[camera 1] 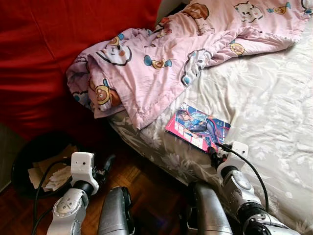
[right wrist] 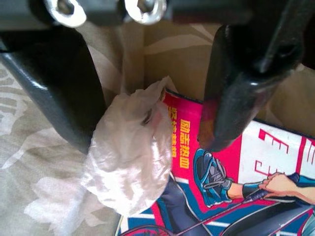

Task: Clean up the room

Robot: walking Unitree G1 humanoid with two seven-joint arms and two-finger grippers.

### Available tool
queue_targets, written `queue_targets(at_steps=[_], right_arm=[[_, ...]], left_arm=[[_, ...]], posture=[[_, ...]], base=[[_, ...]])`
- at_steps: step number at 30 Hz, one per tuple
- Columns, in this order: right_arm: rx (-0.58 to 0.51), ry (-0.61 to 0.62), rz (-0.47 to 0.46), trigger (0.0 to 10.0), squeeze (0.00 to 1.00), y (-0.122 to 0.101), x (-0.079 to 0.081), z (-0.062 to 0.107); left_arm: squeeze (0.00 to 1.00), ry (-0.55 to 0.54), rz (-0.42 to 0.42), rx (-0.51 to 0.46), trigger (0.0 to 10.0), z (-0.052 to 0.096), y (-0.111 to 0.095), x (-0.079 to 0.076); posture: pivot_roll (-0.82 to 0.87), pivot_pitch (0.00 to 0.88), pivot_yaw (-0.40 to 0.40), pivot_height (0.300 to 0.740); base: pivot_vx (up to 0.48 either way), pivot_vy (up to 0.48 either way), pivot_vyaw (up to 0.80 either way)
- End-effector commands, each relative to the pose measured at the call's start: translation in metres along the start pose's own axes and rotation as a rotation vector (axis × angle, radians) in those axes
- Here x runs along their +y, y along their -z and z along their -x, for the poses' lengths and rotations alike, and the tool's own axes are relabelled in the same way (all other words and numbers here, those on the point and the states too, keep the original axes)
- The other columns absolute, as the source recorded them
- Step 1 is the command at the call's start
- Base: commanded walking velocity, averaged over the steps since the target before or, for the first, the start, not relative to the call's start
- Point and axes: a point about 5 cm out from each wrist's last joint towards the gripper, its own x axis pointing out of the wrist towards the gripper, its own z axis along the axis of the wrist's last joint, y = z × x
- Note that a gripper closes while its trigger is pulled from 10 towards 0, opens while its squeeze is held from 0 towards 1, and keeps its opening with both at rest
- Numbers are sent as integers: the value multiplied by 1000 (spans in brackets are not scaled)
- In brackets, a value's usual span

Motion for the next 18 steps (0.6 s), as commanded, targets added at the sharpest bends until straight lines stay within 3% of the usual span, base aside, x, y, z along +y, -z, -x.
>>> queue_targets(at_steps=[1, 18], right_arm=[[9, 18, 2, 0, 0, 5, -4, 2], [-8, 32, 4, 0, 0, 6, -8, 4]], left_arm=[[0, -14, -1, 39, 10000, 5, 9, 2], [0, 1, -5, 45, 10000, 3, 12, -2]], posture=[[117, 271, 18, 581], [109, 234, 14, 581]], base=[[0, 0, 0], [0, 0, 0]])
